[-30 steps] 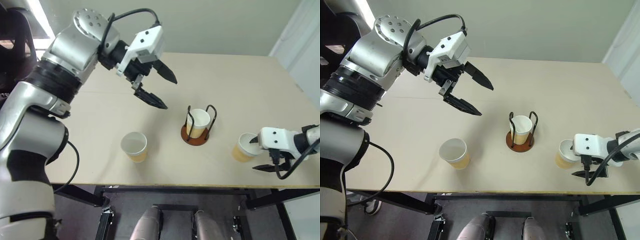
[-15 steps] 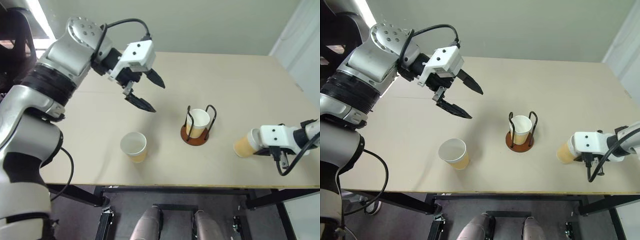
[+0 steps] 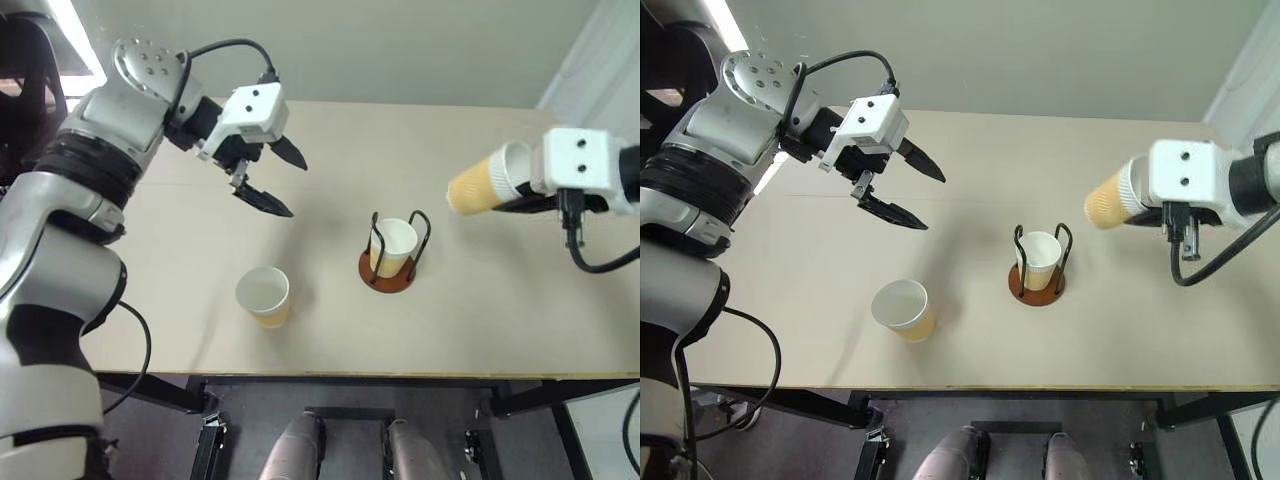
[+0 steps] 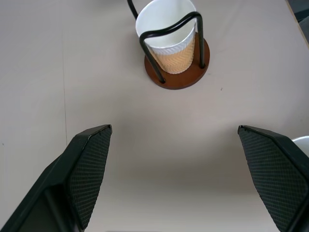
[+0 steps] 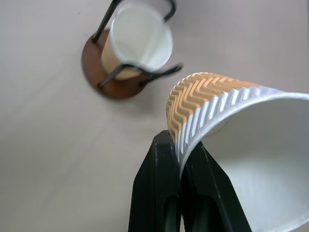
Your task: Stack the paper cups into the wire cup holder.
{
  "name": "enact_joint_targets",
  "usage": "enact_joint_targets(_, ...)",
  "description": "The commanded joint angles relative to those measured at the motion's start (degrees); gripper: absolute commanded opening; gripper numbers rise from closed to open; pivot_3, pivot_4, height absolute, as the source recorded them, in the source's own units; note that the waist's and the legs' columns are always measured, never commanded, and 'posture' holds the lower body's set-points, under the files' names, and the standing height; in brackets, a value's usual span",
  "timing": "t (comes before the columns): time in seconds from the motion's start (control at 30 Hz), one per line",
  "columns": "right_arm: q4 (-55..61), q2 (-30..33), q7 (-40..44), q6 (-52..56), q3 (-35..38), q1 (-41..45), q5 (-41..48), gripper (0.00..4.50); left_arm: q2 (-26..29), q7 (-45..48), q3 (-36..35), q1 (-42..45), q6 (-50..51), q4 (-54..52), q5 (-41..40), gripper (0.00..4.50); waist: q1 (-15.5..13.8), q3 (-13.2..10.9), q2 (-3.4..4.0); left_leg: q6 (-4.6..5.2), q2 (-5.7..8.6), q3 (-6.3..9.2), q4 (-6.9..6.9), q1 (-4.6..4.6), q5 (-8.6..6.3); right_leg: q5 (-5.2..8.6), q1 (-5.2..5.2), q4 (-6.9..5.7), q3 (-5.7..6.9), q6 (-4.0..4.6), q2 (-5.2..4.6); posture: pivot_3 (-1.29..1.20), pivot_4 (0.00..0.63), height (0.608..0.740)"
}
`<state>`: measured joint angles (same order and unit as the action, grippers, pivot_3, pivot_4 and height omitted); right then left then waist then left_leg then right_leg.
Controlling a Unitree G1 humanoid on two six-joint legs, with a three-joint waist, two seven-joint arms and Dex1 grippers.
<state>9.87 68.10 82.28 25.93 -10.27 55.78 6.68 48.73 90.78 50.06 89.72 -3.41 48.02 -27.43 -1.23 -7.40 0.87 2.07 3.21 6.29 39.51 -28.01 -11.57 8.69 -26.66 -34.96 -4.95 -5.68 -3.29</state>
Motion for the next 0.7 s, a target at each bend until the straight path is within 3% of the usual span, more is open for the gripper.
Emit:
enact_joint_targets(0.03, -0.83, -2.81, 1.03, -0.34, -2.23, 5.67, -1.78, 0.04, 1.13, 1.72, -2.35, -0.39, 1.86, -1.96, -3.35, 4.5, 0.05, 0.0, -0.01, -0.02, 0.05, -0.06, -0.14, 0.0, 0.08, 0.01, -0.04, -0.01, 0.14, 0.04, 0.01, 0.0, 0.15, 0.74)
enact_joint_targets(0.43, -0.59, -13.82, 1.36, 0.22, -8.69, 9.27, -3.82, 0.04, 2.31, 1.72, -8.86, -5.03, 7.59, -7.69, -6.37, 4.5, 0.24, -0.01, -0.01, -0.61, 0.01, -0.16, -0.52, -0.06, 0.59, 0.04, -0.28, -0.05, 0.28, 0.27, 0.11, 0.0, 0.15, 0.74)
enact_joint_targets(0.7, -1.51, -15.46, 2.78, -2.84, -10.6, 8.95, -5.98, 0.04, 4.4, 1.72, -9.07, -6.36, 7.86, -10.47, -5.77, 4.5, 0.5, 0.0, -0.02, -0.56, -0.01, 0.03, -0.5, -0.06, 0.6, 0.0, -0.28, -0.1, 0.31, 0.38, 0.1, 0.0, 0.15, 0.74)
